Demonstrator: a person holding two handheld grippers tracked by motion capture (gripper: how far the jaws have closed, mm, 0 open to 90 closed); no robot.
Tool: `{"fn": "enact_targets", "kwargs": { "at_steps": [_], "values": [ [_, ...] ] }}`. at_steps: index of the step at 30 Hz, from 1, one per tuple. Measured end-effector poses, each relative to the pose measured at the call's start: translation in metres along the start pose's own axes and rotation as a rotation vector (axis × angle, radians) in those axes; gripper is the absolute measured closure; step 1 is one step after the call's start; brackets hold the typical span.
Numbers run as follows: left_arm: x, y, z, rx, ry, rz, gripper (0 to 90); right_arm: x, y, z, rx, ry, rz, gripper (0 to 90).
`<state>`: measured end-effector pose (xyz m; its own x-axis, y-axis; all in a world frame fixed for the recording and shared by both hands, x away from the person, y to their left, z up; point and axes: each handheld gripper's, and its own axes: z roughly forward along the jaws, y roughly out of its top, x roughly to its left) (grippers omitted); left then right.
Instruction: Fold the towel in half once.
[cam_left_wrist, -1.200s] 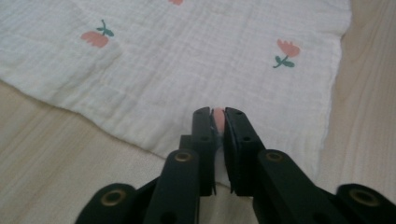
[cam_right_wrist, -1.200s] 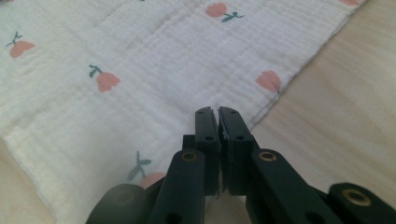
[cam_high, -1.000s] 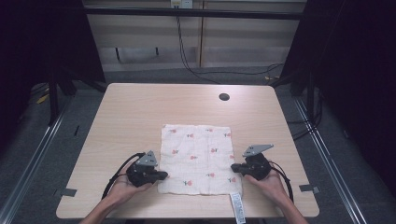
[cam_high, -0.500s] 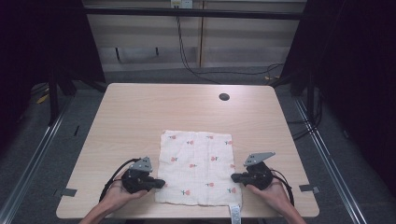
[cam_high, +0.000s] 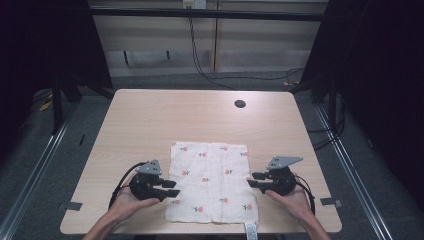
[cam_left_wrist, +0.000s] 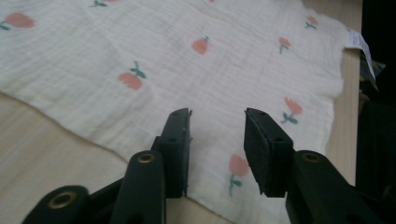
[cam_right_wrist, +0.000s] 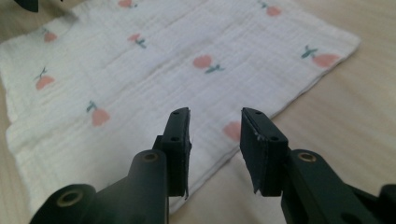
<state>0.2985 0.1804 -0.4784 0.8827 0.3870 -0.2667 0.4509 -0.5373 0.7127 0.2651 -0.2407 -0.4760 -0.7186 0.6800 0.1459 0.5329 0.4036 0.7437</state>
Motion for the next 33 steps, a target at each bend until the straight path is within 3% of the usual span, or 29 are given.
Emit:
{"fn": "enact_targets", "kwargs": {
  "at_steps": [1, 4, 6, 7, 8, 10, 11, 12, 13, 15, 18, 20, 27, 30, 33],
  "values": [
    [0.0, 0.0, 0.0, 0.0, 0.0, 0.0, 57.0, 0.0, 0.0, 0.0, 0.0, 0.0, 0.0, 61.7],
    [0.016, 0.004, 0.002, -0.012, 0.048, -0.036, 55.5, -0.015, 0.017, 0.003, -0.008, -0.007, -0.001, 57.9],
    [0.02, 0.006, 0.002, -0.009, 0.052, -0.043, 54.0, -0.023, 0.024, 0.007, -0.023, -0.011, 0.013, 55.1],
    [0.022, 0.008, 0.003, 0.003, 0.057, -0.039, 54.0, -0.023, 0.024, 0.007, -0.023, -0.011, 0.013, 55.1],
    [0.024, 0.012, 0.004, 0.017, 0.08, -0.016, 52.9, -0.032, 0.03, 0.013, 0.006, 0.025, 0.037, 50.3],
    [0.029, 0.016, 0.003, 0.028, 0.095, -0.01, 55.3, -0.038, 0.034, 0.018, 0.019, -0.002, 0.029, 50.4],
    [0.029, 0.016, 0.003, 0.028, 0.095, -0.01, 55.5, -0.042, 0.035, 0.021, 0.014, 0.009, 0.036, 50.3],
    [0.038, 0.019, 0.003, 0.001, 0.11, -0.026, 55.6, -0.046, 0.036, 0.023, 0.017, 0.013, 0.042, 50.2],
    [0.038, 0.019, 0.003, 0.001, 0.11, -0.026, 54.7, -0.046, 0.036, 0.023, 0.017, 0.013, 0.042, 50.2],
    [0.052, 0.027, 0.003, -0.014, 0.133, -0.057, 53.2, -0.057, 0.04, 0.027, 0.025, -0.002, 0.049, 51.5],
    [0.06, 0.032, 0.004, -0.026, 0.131, -0.091, 54.6, -0.066, 0.047, 0.028, 0.025, -0.005, 0.056, 53.1],
    [0.068, 0.036, 0.007, -0.088, 0.116, -0.172, 54.2, -0.07, 0.052, 0.029, 0.008, -0.002, 0.072, 54.6],
    [0.074, 0.041, 0.018, -0.081, 0.133, -0.167, 52.1, -0.084, 0.061, 0.042, 0.019, -0.032, 0.086, 56.8],
    [0.085, 0.041, 0.022, -0.067, 0.141, -0.171, 49.2, -0.094, 0.064, 0.054, 0.024, -0.036, 0.108, 58.6],
    [0.091, 0.04, 0.022, -0.085, 0.122, -0.188, 49.9, -0.095, 0.065, 0.066, 0.061, -0.039, 0.082, 60.1]
  ]
}}
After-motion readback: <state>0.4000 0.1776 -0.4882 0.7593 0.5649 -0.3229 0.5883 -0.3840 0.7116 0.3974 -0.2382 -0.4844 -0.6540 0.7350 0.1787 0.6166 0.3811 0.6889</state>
